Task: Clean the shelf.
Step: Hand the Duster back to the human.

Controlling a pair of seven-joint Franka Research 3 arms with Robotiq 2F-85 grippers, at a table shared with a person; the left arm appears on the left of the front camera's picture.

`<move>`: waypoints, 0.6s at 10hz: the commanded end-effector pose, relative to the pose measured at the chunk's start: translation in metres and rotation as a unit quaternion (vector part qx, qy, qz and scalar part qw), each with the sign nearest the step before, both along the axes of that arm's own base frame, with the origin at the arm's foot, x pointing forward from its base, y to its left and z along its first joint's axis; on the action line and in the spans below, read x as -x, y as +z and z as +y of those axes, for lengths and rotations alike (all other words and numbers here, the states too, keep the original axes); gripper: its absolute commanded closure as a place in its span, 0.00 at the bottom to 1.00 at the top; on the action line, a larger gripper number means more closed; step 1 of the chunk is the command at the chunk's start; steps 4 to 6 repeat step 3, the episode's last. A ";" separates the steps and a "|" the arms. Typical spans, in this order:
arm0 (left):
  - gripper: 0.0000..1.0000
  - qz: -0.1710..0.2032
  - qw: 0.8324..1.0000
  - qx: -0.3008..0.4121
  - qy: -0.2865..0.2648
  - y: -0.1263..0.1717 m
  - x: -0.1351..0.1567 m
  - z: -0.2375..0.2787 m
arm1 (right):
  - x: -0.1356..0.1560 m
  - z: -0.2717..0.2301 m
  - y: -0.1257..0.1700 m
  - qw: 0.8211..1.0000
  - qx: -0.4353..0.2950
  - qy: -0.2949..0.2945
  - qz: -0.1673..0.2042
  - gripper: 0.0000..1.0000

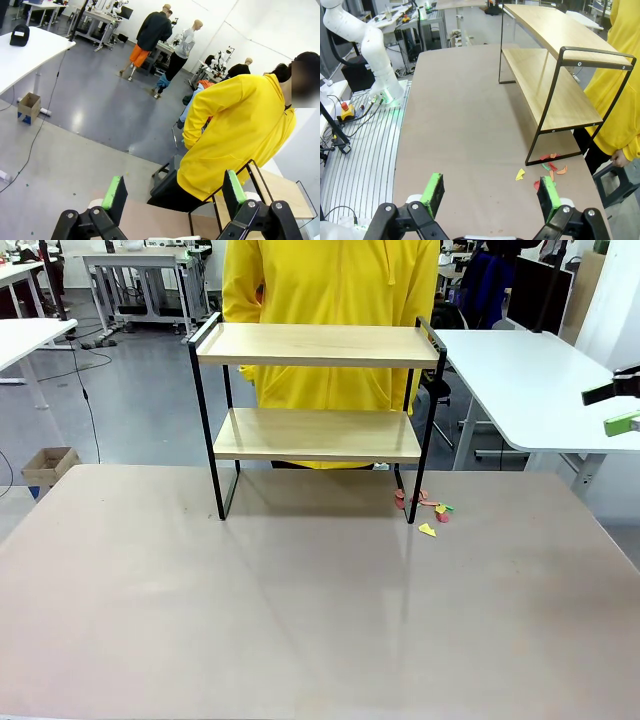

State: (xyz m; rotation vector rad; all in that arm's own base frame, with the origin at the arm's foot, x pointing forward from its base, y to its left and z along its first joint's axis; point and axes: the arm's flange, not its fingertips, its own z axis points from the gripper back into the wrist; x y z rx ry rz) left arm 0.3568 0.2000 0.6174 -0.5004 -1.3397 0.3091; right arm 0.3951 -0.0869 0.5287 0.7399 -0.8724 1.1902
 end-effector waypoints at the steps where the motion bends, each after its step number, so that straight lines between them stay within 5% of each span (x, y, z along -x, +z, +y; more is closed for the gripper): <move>1: 0.00 0.001 1.000 0.000 0.001 -0.002 0.002 -0.001 | 0.001 0.000 0.004 1.000 -0.003 0.000 0.003 0.00; 6: 0.00 0.001 1.000 0.000 0.001 -0.002 0.002 -0.001 | 0.001 0.000 0.004 1.000 -0.003 0.000 0.003 0.00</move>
